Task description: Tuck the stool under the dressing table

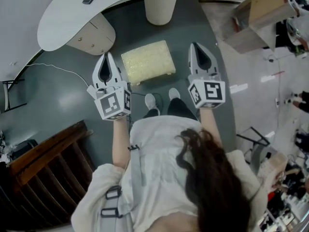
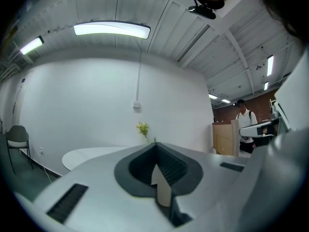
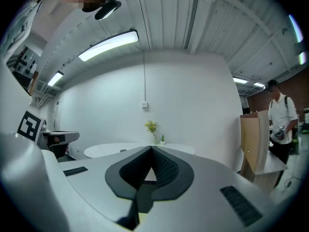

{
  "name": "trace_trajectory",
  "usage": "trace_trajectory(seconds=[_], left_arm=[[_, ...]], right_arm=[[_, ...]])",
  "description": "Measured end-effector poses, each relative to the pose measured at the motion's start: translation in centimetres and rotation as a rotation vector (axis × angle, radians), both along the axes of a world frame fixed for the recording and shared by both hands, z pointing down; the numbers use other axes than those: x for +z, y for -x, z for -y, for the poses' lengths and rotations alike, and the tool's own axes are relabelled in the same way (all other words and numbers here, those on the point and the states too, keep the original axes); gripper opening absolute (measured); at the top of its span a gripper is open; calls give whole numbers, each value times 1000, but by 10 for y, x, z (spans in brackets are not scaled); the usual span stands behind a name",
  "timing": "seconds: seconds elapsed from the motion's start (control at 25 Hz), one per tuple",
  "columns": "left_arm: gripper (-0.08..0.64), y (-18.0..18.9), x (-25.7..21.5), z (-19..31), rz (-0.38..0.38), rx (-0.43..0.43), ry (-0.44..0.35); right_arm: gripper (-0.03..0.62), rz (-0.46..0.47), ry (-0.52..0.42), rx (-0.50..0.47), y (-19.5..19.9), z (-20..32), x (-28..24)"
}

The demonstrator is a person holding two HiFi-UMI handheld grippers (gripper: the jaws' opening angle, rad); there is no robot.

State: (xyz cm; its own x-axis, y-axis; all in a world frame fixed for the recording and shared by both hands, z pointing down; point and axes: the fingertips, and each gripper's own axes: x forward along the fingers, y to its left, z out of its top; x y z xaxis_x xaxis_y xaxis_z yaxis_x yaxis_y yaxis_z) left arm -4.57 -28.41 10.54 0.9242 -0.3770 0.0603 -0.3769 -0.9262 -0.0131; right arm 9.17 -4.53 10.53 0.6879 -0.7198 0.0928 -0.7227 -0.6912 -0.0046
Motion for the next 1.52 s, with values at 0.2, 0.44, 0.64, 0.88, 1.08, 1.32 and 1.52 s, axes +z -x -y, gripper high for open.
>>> trace_trajectory(seconds=[0.2,0.44,0.64,0.88,1.08,1.32,1.52], left_arm=[[3,8,-7,-6,-18,-24,-9],[3,10,-25,-14,-88,-54,-3],[3,14,-23,-16,-96,-73,17],[185,4,-12,-23,-90,30,76],[311,-3,0,-21,-72,37,129],[311,1,6,-17,-50,19,129],[311,-1,18,-15,-28,19,123]], right_arm=[[3,1,16,-41,9,1,1],[3,15,3,-85,3,3,-6],[3,5,-5,-150,5,15,-6],[245,84,-1,-279,13,34,9],[377,121,14,-257,4,36,21],[376,166,-3,-254,0,33,24],[376,179,18,-277,-1,36,32]])
